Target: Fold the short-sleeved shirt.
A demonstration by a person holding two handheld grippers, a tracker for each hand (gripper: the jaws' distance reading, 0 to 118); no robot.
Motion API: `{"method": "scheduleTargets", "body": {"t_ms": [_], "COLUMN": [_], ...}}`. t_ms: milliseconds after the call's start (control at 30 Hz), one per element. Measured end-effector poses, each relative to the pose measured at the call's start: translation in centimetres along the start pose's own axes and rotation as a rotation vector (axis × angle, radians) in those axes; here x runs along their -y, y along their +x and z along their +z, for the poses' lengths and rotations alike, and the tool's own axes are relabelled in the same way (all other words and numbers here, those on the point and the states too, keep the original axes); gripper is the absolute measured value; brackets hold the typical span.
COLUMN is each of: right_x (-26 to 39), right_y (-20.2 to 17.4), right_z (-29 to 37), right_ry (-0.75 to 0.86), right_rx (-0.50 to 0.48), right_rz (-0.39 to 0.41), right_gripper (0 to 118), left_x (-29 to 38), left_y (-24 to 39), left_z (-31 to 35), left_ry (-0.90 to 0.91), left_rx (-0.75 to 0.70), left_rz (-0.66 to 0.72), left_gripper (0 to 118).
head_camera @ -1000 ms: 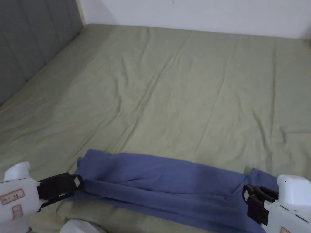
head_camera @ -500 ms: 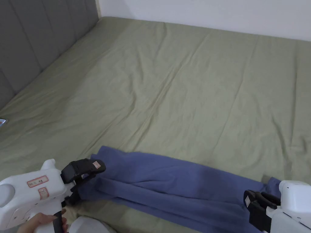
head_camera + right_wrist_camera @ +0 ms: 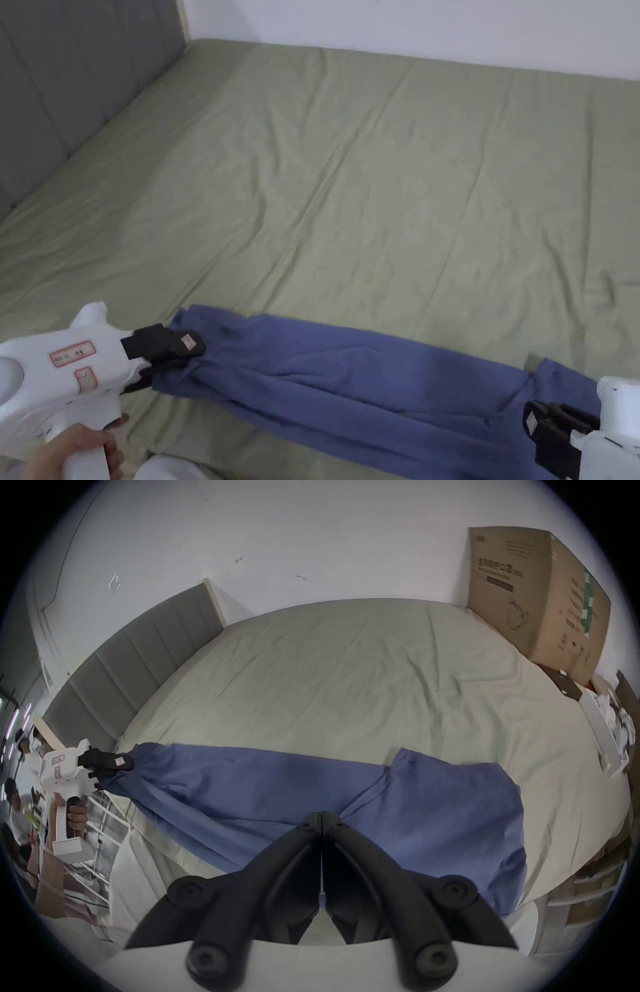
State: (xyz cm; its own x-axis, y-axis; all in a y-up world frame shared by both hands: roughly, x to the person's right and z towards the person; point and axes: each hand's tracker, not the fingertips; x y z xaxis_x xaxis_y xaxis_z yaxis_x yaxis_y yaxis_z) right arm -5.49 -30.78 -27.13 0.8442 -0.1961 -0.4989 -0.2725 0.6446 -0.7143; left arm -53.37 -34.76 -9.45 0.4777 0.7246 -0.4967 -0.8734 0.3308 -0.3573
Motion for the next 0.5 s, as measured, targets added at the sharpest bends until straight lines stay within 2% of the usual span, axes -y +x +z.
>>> {"method": "scheduleTargets", "body": {"t_ms": [167, 233, 333, 433, 500], "right_x": [0.3, 0.8, 1.6, 2.7, 3.5], "right_y": [1.5, 2.5, 4.3, 5.9, 6.8], "right_z": [1.5, 1.9, 2.3, 2.7, 3.1], "right_ry": [0.026, 0.035, 0.038, 0.029, 0.023], "right_rx": [0.029, 0.044, 0.057, 0.08, 0.088], "right_rz": [-0.02, -0.055, -0.138, -0.189, -0.219], "right_gripper": [1, 1, 1, 1, 1], "left_x": [1.7, 3.2, 7.0, 11.2, 13.5], "left_y": [11.0, 15.3, 20.0, 22.4, 22.7], "left_z": [0.4, -0.4, -3.0, -7.0, -10.4], "left_ry": [-0.01, -0.04, -0.126, -0.235, -0.318], "left_rx": [0.028, 0.072, 0.153, 0.153, 0.152], "left_rz": [-0.344, -0.468, -0.612, -0.732, -0.733], "left_gripper": [9, 9, 9, 9, 20]}}
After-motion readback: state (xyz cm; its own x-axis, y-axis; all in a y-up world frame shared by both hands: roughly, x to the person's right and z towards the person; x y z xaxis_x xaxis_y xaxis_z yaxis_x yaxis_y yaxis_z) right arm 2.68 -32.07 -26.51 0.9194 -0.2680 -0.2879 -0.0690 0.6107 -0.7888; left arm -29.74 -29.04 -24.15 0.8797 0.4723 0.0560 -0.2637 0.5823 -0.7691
